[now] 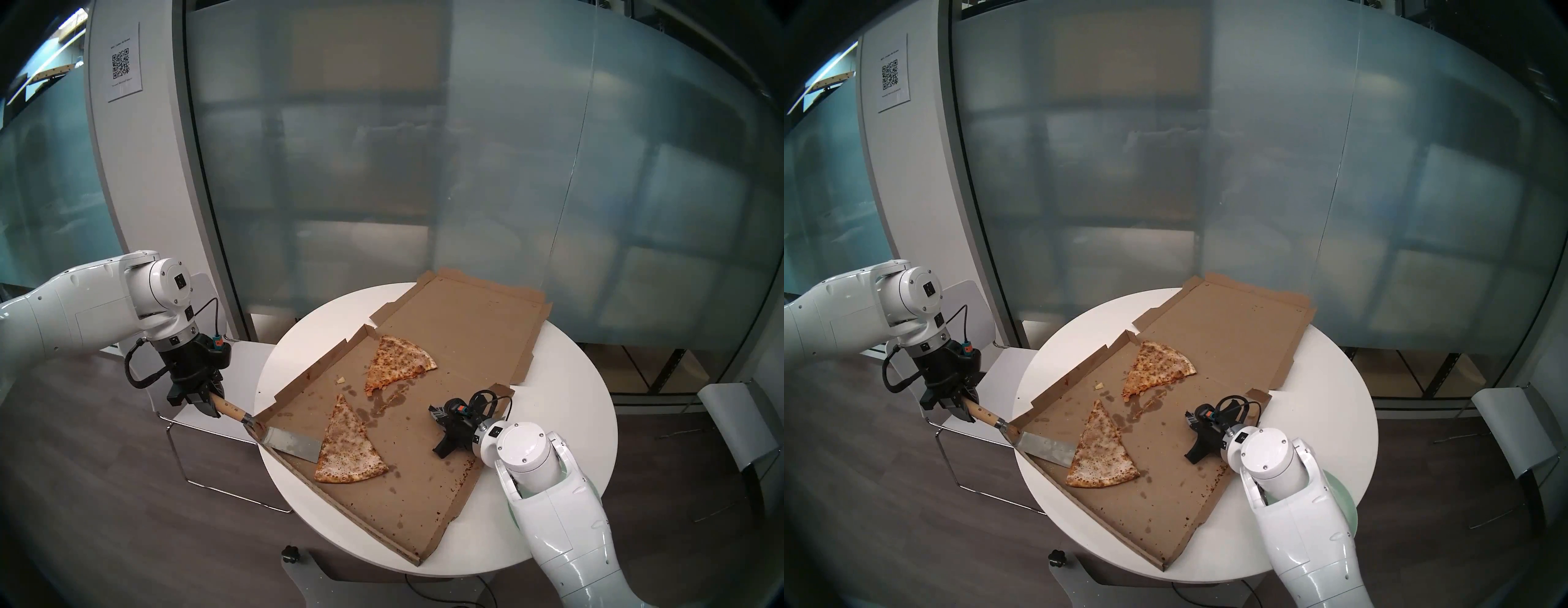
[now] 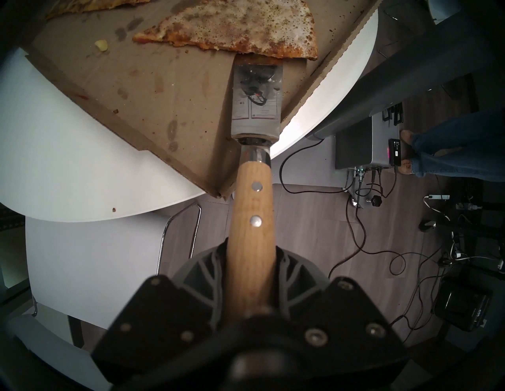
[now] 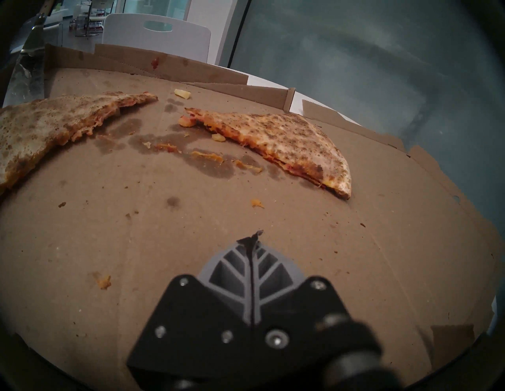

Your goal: Put pizza slice onto the plate

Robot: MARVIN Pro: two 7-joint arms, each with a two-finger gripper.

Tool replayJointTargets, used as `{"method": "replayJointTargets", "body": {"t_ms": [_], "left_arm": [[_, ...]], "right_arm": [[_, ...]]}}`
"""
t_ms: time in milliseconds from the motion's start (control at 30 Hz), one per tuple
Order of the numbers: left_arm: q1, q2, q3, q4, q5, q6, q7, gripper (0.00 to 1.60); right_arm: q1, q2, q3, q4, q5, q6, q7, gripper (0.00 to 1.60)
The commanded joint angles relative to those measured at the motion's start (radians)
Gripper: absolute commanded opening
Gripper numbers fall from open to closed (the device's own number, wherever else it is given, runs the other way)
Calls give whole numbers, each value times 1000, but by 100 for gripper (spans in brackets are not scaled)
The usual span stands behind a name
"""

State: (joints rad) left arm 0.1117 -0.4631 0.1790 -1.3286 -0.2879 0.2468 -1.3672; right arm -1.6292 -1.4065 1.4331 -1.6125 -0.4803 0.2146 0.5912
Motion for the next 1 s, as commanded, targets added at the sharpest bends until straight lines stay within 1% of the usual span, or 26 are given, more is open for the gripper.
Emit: {"method": "replayJointTargets", "body": {"t_ms": [0, 167, 400, 633, 967], "left_arm": [[-9, -11, -6, 14, -1, -8, -8, 0], [-9, -28, -5, 33, 2, -13, -7, 0], [-5, -45, -2, 56, 5, -27, -8, 0], [0, -57, -2, 66, 4, -33, 1, 0], [-4, -72, -10, 66, -5, -25, 24, 0]], "right_arm": [[14, 17, -9, -22, -3, -9, 24, 0], [16, 21, -21, -20, -16, -8, 45, 0], [13, 17, -25, -25, -25, -5, 53, 0], [12, 6, -32, -23, -31, -6, 55, 0], [2, -2, -42, -28, -36, -2, 55, 0]]}}
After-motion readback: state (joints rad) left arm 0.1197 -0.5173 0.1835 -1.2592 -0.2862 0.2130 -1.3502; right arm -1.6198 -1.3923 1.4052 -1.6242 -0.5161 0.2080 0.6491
